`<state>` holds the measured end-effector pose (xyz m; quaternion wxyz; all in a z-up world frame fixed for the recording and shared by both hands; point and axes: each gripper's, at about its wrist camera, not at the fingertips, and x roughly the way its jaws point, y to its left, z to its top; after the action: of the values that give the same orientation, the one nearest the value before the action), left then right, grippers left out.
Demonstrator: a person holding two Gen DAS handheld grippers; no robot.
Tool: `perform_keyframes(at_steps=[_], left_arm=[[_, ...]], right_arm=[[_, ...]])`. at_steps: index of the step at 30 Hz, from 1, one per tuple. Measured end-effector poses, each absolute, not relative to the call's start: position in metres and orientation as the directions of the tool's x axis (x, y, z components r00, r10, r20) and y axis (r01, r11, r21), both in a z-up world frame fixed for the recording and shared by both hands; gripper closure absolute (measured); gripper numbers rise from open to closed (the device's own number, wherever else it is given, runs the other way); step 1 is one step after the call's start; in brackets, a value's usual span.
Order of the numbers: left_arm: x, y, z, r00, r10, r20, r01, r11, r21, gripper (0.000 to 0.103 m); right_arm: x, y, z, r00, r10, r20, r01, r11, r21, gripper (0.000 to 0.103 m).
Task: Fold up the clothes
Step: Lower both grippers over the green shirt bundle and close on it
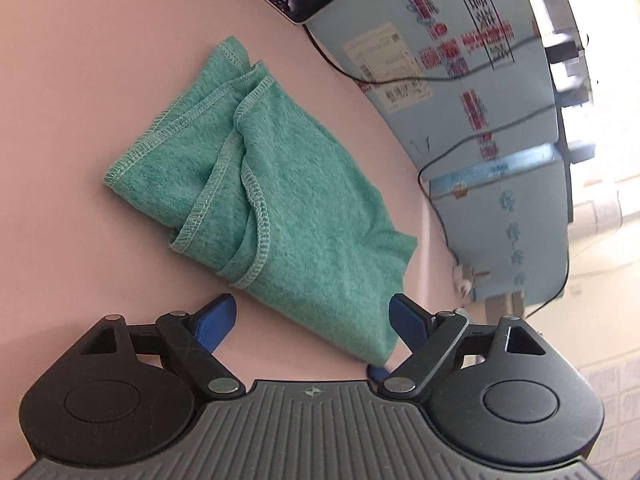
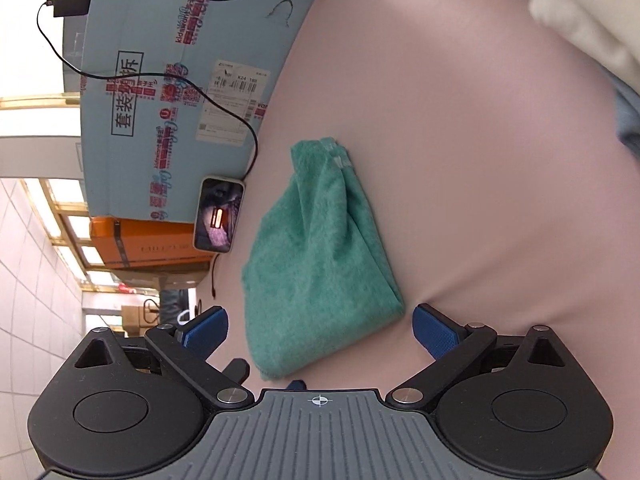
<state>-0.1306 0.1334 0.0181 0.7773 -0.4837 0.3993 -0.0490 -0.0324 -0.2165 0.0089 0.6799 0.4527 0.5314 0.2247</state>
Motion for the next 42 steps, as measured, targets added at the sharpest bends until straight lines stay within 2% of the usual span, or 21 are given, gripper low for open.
perform_keyframes(at_steps=[2, 4, 6, 11, 13, 14, 16, 17, 19, 22, 24, 29, 32, 37, 38, 40, 41, 42], left_arm=[[-0.13, 0.135, 0.015, 0.694, -0.466, -0.549, -0.313, 0.492, -0.812, 0.009], [-0.128, 0.136, 0.014, 0.705, -0.467, -0.534, -0.312, 0.471, -0.825, 0.008], [-0.126, 0.134, 0.016, 0.709, -0.468, -0.528, -0.299, 0.48, -0.825, 0.0], [-0.124, 0.127, 0.02, 0.74, -0.417, -0.529, -0.298, 0.502, -0.812, 0.0], [-0.123, 0.126, 0.021, 0.741, -0.406, -0.535, -0.302, 0.51, -0.805, 0.0], [-0.123, 0.126, 0.022, 0.74, -0.404, -0.538, -0.303, 0.513, -0.803, 0.0], [-0.122, 0.127, 0.022, 0.739, -0.406, -0.537, -0.304, 0.511, -0.804, 0.0], [-0.122, 0.128, 0.022, 0.74, -0.406, -0.536, -0.305, 0.508, -0.806, 0.0], [-0.122, 0.129, 0.022, 0.738, -0.409, -0.537, -0.314, 0.497, -0.809, 0.0], [-0.123, 0.132, 0.022, 0.735, -0.411, -0.539, -0.34, 0.464, -0.818, 0.0], [-0.122, 0.131, 0.024, 0.729, -0.408, -0.55, -0.363, 0.45, -0.816, 0.0], [-0.116, 0.124, 0.029, 0.699, -0.422, -0.577, -0.393, 0.448, -0.803, 0.0], [-0.113, 0.12, 0.022, 0.702, -0.443, -0.558, -0.442, 0.343, -0.829, 0.0], [-0.111, 0.124, 0.022, 0.738, -0.33, -0.588, -0.572, 0.155, -0.805, 0.002], [-0.111, 0.126, 0.023, 0.75, -0.311, -0.584, -0.57, 0.144, -0.809, 0.004], [-0.11, 0.131, 0.024, 0.773, -0.272, -0.574, -0.563, 0.123, -0.817, 0.021], [-0.109, 0.133, 0.024, 0.77, -0.261, -0.583, -0.57, 0.132, -0.811, 0.047], [-0.107, 0.135, 0.022, 0.747, -0.263, -0.61, -0.591, 0.156, -0.791, 0.078]], right_arm=[[-0.027, -0.21, 0.009, 0.329, 0.776, -0.537, 0.171, 0.511, 0.843, 0.002], [-0.024, -0.207, 0.01, 0.331, 0.765, -0.552, 0.164, 0.53, 0.832, 0.002], [-0.023, -0.205, 0.01, 0.331, 0.763, -0.555, 0.16, 0.535, 0.83, 0.002], [-0.024, -0.207, 0.008, 0.335, 0.765, -0.551, 0.161, 0.53, 0.833, 0.003], [-0.024, -0.206, 0.008, 0.337, 0.76, -0.555, 0.161, 0.534, 0.83, 0.006], [-0.024, -0.207, 0.008, 0.338, 0.756, -0.561, 0.166, 0.539, 0.826, 0.011], [-0.025, -0.21, 0.008, 0.344, 0.745, -0.571, 0.184, 0.543, 0.82, 0.032], [-0.024, -0.212, 0.005, 0.344, 0.744, -0.573, 0.206, 0.535, 0.819, 0.057], [-0.021, -0.215, -0.007, 0.332, 0.76, -0.559, 0.262, 0.495, 0.828, 0.069], [-0.02, -0.219, -0.01, 0.342, 0.785, -0.517, 0.297, 0.432, 0.852, 0.075], [-0.02, -0.221, -0.009, 0.352, 0.8, -0.486, 0.31, 0.39, 0.867, 0.085], [-0.016, -0.218, 0.005, 0.379, 0.833, -0.403, 0.342, 0.279, 0.898, 0.088], [-0.013, -0.214, 0.012, 0.384, 0.848, -0.367, 0.353, 0.232, 0.906, 0.089], [-0.01, -0.21, 0.024, 0.388, 0.861, -0.329, 0.35, 0.192, 0.917, 0.089], [-0.01, -0.21, 0.025, 0.388, 0.861, -0.328, 0.345, 0.194, 0.918, 0.089], [-0.01, -0.212, 0.023, 0.397, 0.856, -0.33, 0.356, 0.188, 0.915, 0.089], [-0.011, -0.214, 0.022, 0.401, 0.854, -0.332, 0.362, 0.185, 0.914, 0.089], [-0.011, -0.216, 0.019, 0.406, 0.85, -0.337, 0.371, 0.184, 0.91, 0.089]])
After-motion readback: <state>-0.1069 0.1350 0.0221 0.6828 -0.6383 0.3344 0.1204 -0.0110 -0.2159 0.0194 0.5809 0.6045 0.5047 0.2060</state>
